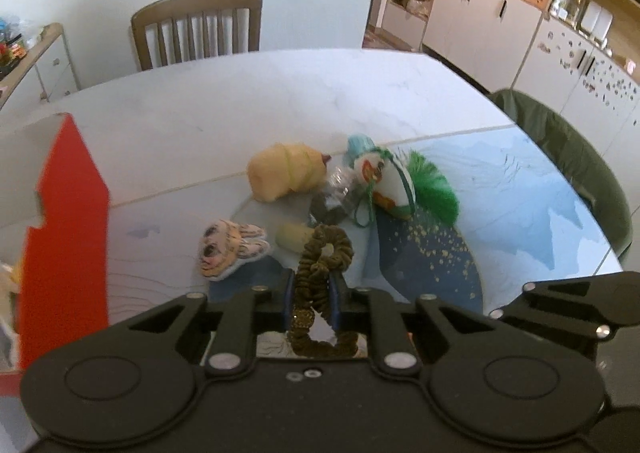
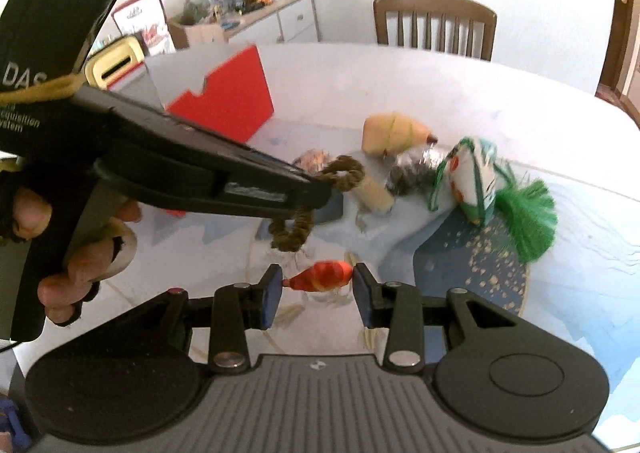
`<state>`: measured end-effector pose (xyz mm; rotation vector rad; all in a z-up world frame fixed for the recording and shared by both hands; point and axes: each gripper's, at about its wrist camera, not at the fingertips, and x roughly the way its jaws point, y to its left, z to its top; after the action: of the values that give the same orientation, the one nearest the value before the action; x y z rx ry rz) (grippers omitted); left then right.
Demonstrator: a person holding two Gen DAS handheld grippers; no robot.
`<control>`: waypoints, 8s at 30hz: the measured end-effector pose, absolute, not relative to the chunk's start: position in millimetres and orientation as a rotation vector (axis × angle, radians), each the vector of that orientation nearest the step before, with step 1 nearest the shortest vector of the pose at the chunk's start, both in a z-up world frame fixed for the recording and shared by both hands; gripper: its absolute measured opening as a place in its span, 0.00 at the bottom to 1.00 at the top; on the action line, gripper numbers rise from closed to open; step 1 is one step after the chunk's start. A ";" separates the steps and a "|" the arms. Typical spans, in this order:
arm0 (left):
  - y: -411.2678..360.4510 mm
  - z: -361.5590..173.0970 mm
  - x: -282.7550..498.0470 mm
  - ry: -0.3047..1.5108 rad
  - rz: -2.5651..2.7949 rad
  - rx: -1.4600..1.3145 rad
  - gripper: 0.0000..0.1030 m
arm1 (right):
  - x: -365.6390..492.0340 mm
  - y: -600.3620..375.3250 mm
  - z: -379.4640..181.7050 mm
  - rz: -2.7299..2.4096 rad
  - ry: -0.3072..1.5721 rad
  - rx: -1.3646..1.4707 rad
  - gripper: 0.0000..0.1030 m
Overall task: Organize objects
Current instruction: 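Close right tool on red toy horse while left tool closes on bead bracelet, then carry red horse and bead bracelet up and over into the cardboard box, then open right tool to drop red horse while left tool releases bracelet in box, then withdraw both open tools from the box back toward the table items, then move right tool to green-white tasseled pouch while left tool moves to bunny plush, then close right tool on tasseled pouch while left tool closes on bunny plush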
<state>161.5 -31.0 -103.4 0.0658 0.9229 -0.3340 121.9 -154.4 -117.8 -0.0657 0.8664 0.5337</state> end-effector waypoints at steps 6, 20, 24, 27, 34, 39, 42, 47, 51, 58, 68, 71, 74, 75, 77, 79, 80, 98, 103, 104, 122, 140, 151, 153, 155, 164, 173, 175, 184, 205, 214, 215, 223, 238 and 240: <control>-9.4 -78.6 155.4 0.902 -0.322 0.028 0.15 | 115.4 -157.1 -95.8 0.517 0.830 -0.027 0.36; 39.0 -30.6 139.3 0.858 -0.316 -0.003 0.16 | 106.8 -134.5 -51.3 0.502 0.742 -0.020 0.36; 54.7 -17.0 138.8 0.843 -0.305 0.001 0.16 | 107.9 -121.6 -35.2 0.516 0.711 -0.017 0.36; 71.0 -7.3 140.7 0.825 -0.293 -0.007 0.16 | 110.3 -110.9 -25.1 0.525 0.690 -0.013 0.36; 110.9 8.3 148.4 0.798 -0.250 -0.018 0.16 | 116.5 -78.0 -9.4 0.551 0.654 -0.029 0.36; 139.7 14.4 154.0 0.789 -0.223 -0.022 0.16 | 123.1 -50.9 -3.2 0.572 0.642 -0.029 0.36; 159.1 15.0 158.7 0.792 -0.204 -0.026 0.16 | 128.0 -32.2 0.5 0.587 0.633 -0.032 0.36; 185.6 11.0 162.8 0.794 -0.167 -0.010 0.16 | 138.3 0.6 2.8 0.608 0.629 -0.035 0.36; 209.1 5.3 168.0 0.799 -0.133 0.004 0.17 | 148.9 26.6 1.1 0.617 0.637 -0.046 0.36; 251.2 -12.1 188.4 0.836 -0.061 0.003 0.18 | 170.2 71.1 -12.8 0.613 0.652 -0.078 0.36; 281.4 -47.6 210.0 0.909 -0.023 0.035 0.18 | 205.3 120.6 -55.7 0.569 0.718 -0.147 0.36; 284.0 -57.4 214.5 0.930 -0.022 0.039 0.18 | 216.9 129.6 -69.3 0.544 0.745 -0.166 0.36; 284.7 -66.7 215.7 0.951 -0.023 0.046 0.18 | 226.9 136.8 -81.5 0.527 0.770 -0.181 0.36; 284.8 -69.6 216.8 0.958 -0.024 0.048 0.18 | 229.9 139.4 -85.0 0.523 0.776 -0.186 0.36; 285.2 -75.6 217.7 0.975 -0.023 0.048 0.18 | 234.7 143.0 -91.9 0.515 0.788 -0.198 0.36; 285.0 -80.3 218.6 0.988 -0.026 0.049 0.18 | 239.3 145.8 -98.7 0.508 0.803 -0.201 0.36; 284.7 -82.2 219.1 0.994 -0.026 0.053 0.18 | 241.0 147.1 -101.4 0.506 0.811 -0.204 0.36; 279.0 -95.3 216.7 1.031 -0.047 0.074 0.24 | 239.6 150.6 -110.8 0.565 0.912 -0.202 0.47; 277.2 -92.8 211.5 1.024 -0.054 0.076 0.26 | 228.1 146.6 -103.9 0.582 0.898 -0.216 0.53; 277.3 -92.1 210.3 1.022 -0.056 0.075 0.26 | 226.1 144.6 -101.9 0.584 0.898 -0.209 0.53; 252.4 -46.6 177.5 0.911 -0.117 0.052 0.47 | 189.5 107.9 -46.4 0.625 0.787 -0.104 0.62; 206.8 -13.8 149.0 0.822 -0.147 0.045 0.71 | 155.1 41.9 -16.3 0.627 0.715 -0.017 0.71; 158.4 -7.8 139.6 0.798 -0.166 0.051 0.83 | 145.9 -18.2 -13.9 0.593 0.701 0.035 0.77; 148.8 -8.3 139.2 0.795 -0.171 0.052 0.85 | 146.0 -30.8 -13.8 0.582 0.700 0.043 0.78; 139.4 -8.6 138.0 0.791 -0.174 0.050 0.89 | 146.0 -42.3 -14.7 0.573 0.702 0.047 0.78; 95.6 -12.8 139.6 0.779 -0.211 0.044 0.99 | 147.1 -98.4 -23.4 0.525 0.714 0.056 0.78; 52.6 -30.6 146.0 0.800 -0.236 0.057 0.99 | 158.8 -160.2 -35.9 0.435 0.730 0.049 0.78; 43.7 -37.1 148.7 0.811 -0.234 0.060 0.99 | 161.9 -173.2 -40.5 0.416 0.735 0.045 0.78; 8.9 -68.0 165.8 0.837 -0.217 0.079 0.99 | 184.3 -209.8 -72.0 0.346 0.782 0.013 0.78; -7.5 -138.8 216.3 0.932 -0.105 0.056 0.99 | 241.4 -222.3 -139.3 0.341 0.885 -0.024 0.75; -5.7 -153.6 224.3 0.955 -0.091 0.067 0.96 | 251.4 -211.7 -155.5 0.375 0.906 -0.069 0.61; -5.3 -155.0 224.8 0.958 -0.092 0.068 0.94 | 251.6 -210.1 -156.0 0.377 0.904 -0.075 0.61; -6.7 -157.9 227.0 0.962 -0.124 0.070 0.73 | 255.7 -203.7 -158.7 0.386 0.888 -0.106 0.44; -8.2 -156.3 224.5 0.962 -0.152 0.062 0.51 | 246.1 -205.5 -151.1 0.367 0.861 -0.095 0.33; -8.9 -150.3 223.0 0.956 -0.158 0.055 0.51 | 243.3 -208.2 -146.7 0.364 0.854 -0.077 0.33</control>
<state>223.0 -8.9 -150.3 0.0553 0.9557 -0.1582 243.4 -208.2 -146.7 -0.0766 0.8544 0.3637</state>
